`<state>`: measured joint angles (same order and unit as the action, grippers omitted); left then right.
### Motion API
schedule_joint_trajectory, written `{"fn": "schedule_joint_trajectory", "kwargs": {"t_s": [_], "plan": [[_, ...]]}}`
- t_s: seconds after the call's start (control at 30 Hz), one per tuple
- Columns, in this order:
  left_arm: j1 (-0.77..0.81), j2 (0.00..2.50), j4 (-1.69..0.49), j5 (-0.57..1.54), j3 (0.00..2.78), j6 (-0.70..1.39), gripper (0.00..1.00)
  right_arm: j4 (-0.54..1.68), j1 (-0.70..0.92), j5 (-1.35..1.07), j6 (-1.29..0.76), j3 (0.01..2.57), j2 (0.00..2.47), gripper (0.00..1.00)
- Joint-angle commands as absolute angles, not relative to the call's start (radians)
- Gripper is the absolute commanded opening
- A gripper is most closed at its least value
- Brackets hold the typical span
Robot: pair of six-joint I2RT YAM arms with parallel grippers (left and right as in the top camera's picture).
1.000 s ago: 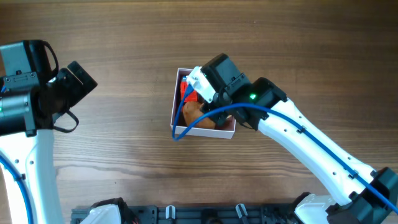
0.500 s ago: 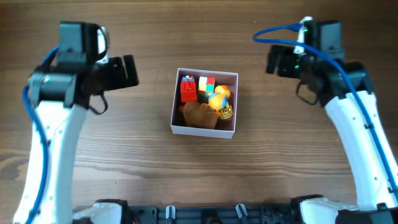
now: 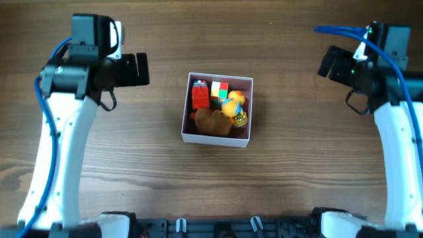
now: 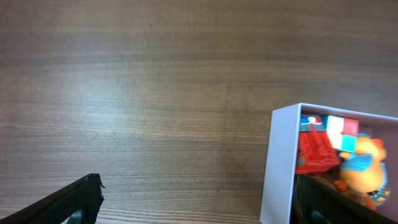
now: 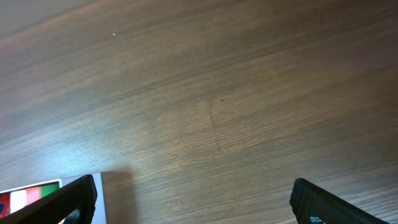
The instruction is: Pack container
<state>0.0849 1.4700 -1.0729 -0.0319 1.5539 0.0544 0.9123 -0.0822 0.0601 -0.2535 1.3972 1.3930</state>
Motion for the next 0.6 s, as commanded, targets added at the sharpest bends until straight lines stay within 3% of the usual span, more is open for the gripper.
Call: {"fn": "schedule_joint_trajectory", "kwargs": {"t_s": [0.0,0.33,0.57], "plan": [[0.08,1.307,-1.048,-0.038,1.484,0.064,1.0,0.916,-0.071,0.045,-0.276,1.319,1.248,0.99],[0.081,0.691,-0.895,-0.036,1.02,0.083,1.0,0.89,0.094,0.065,-0.255,0.919,0.657,1.0],[0.081,0.377,-0.941,-0.114,0.904,0.087,1.0,1.057,0.134,0.138,-0.16,0.887,0.434,1.0]]}}
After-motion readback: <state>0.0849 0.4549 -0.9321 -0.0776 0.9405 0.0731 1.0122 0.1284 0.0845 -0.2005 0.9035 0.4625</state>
